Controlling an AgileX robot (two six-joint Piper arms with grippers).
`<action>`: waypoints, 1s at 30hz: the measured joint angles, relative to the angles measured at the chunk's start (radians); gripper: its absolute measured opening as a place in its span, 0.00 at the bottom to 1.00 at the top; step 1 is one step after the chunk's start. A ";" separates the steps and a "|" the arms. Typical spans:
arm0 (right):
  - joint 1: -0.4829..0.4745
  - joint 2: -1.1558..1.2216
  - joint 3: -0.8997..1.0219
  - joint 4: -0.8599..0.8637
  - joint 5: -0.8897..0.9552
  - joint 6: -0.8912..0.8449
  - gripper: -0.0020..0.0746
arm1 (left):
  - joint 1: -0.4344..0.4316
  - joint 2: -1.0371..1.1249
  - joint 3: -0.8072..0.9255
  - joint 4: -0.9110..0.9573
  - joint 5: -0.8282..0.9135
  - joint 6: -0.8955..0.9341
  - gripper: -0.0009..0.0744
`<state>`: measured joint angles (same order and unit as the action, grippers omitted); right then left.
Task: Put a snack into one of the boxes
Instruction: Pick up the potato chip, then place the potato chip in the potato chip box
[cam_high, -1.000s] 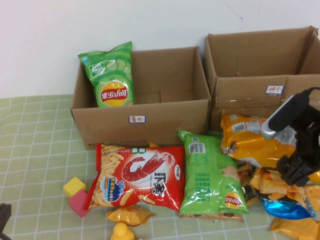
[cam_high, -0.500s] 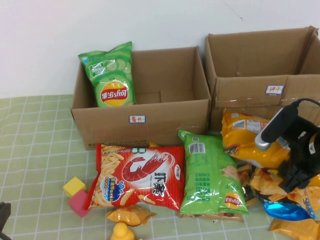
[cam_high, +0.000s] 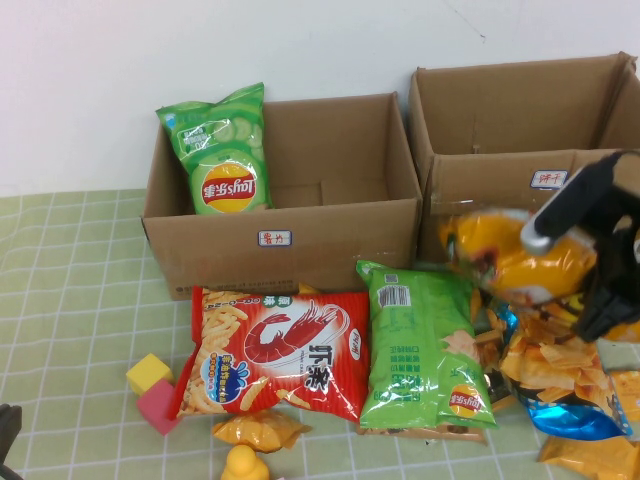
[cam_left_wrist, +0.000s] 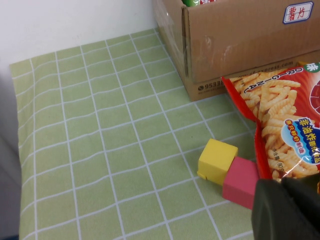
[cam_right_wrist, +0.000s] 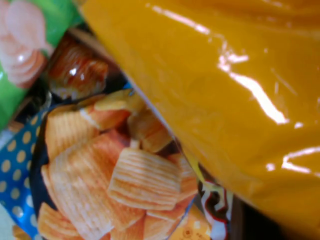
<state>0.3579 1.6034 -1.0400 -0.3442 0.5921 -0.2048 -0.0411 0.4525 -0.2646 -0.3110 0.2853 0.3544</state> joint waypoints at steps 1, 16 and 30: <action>0.000 -0.011 -0.014 0.014 0.017 0.000 0.30 | 0.000 0.000 0.000 0.000 0.000 0.000 0.01; 0.000 -0.116 -0.202 0.313 0.132 -0.041 0.29 | 0.000 0.000 0.000 0.000 -0.002 0.002 0.01; 0.006 -0.112 -0.278 1.078 -0.041 -0.744 0.29 | 0.000 0.000 0.000 0.000 -0.002 0.008 0.01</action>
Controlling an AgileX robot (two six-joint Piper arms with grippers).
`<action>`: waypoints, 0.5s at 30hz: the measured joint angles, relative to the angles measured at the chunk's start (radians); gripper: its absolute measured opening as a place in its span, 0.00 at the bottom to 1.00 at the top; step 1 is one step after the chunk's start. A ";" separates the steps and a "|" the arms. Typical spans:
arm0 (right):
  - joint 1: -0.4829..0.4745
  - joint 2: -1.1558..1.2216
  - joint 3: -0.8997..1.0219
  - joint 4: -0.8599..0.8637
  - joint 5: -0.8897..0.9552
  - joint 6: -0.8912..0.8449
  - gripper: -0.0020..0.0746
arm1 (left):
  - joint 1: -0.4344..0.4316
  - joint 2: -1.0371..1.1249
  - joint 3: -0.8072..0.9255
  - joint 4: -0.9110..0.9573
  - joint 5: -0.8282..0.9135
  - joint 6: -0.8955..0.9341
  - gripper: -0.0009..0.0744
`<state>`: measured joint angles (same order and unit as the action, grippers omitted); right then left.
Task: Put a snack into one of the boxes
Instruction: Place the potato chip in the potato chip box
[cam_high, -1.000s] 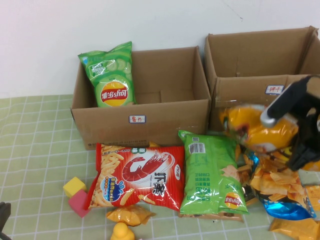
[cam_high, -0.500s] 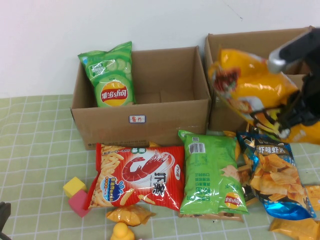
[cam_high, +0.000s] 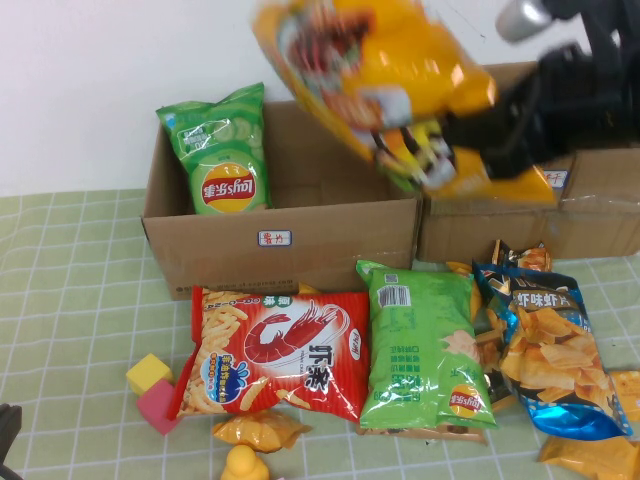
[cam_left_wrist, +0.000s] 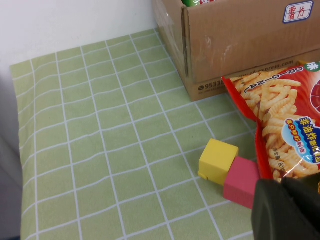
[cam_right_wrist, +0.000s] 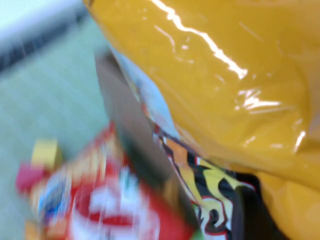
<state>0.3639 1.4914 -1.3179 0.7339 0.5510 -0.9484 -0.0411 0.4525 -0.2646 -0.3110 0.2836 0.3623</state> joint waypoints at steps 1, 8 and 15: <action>0.003 0.010 -0.008 0.067 -0.032 -0.073 0.29 | 0.000 0.000 0.000 0.000 0.000 0.000 0.01; 0.068 0.166 -0.119 0.413 -0.238 -0.519 0.29 | 0.000 0.000 0.000 0.000 0.000 0.000 0.01; 0.105 0.412 -0.284 0.576 -0.394 -0.689 0.38 | 0.000 0.000 0.000 0.000 0.000 0.000 0.01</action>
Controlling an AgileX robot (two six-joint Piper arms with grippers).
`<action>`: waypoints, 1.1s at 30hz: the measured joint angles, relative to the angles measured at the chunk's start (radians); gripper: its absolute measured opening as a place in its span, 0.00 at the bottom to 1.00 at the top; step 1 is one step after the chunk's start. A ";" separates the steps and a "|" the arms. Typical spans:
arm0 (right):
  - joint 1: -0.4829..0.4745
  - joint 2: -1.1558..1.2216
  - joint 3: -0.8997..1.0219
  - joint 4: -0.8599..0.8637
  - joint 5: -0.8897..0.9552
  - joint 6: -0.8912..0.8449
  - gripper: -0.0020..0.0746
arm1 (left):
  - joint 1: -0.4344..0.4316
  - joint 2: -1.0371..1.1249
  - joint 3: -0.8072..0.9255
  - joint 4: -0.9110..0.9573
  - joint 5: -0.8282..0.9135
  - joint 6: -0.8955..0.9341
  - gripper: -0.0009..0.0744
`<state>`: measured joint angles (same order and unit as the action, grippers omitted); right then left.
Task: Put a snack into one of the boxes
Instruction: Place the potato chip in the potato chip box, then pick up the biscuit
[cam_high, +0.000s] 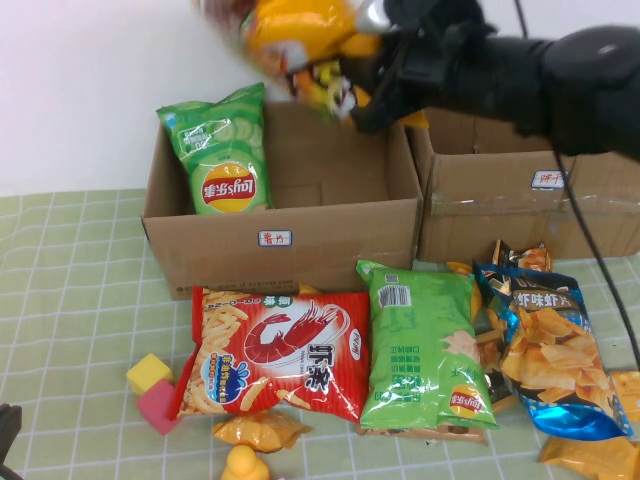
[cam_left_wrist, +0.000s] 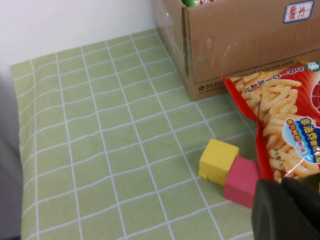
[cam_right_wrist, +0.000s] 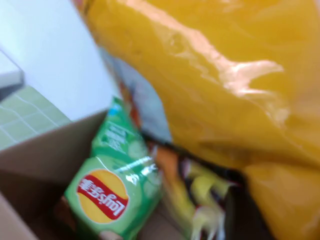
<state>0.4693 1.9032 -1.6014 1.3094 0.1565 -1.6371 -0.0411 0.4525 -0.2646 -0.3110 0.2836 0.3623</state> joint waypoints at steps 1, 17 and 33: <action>0.000 0.025 -0.011 0.013 -0.011 0.000 0.43 | 0.000 0.000 0.000 0.000 0.000 0.000 0.01; 0.000 -0.065 -0.025 0.063 -0.040 0.023 0.70 | 0.000 0.000 0.000 0.000 0.000 0.000 0.01; 0.000 -0.496 0.161 -0.450 0.562 0.380 0.08 | 0.000 0.000 0.000 -0.008 0.000 0.004 0.01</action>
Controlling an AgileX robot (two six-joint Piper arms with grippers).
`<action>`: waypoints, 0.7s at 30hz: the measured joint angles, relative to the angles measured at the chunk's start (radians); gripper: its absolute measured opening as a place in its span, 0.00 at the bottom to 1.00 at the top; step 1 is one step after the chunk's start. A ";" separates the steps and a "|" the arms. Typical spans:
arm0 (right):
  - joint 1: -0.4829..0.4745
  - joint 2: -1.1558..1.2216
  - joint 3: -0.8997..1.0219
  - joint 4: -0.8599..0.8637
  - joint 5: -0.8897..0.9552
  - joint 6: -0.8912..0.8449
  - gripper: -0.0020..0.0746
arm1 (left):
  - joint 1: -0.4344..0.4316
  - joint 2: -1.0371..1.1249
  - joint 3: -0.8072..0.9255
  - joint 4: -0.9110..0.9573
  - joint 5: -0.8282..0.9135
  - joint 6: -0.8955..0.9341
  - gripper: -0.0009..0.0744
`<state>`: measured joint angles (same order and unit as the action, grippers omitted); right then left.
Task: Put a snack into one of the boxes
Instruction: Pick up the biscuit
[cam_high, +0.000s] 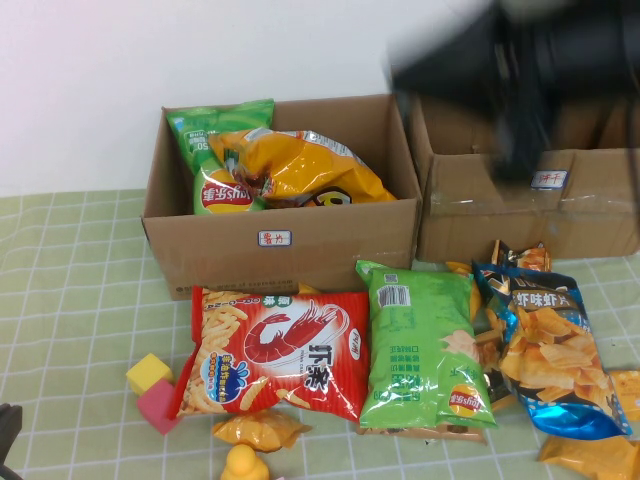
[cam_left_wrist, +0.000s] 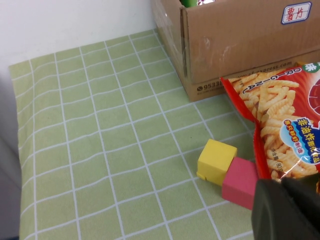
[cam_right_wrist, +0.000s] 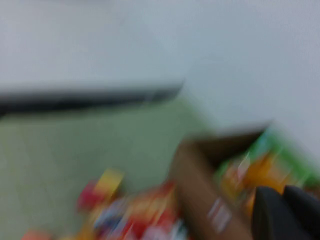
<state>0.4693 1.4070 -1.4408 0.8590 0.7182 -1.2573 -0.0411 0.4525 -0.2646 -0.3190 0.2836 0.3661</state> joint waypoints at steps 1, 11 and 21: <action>0.000 -0.007 0.002 -0.108 0.080 0.105 0.06 | 0.000 0.000 0.000 0.000 0.000 0.000 0.01; -0.047 -0.056 0.147 -0.927 0.251 0.895 0.03 | 0.000 0.000 0.000 -0.004 0.000 0.000 0.01; -0.094 -0.175 0.566 -1.117 -0.011 1.217 0.03 | 0.000 0.000 0.000 -0.010 0.000 0.000 0.01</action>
<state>0.3757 1.2322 -0.8750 -0.2579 0.7067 -0.0398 -0.0411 0.4525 -0.2646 -0.3293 0.2836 0.3661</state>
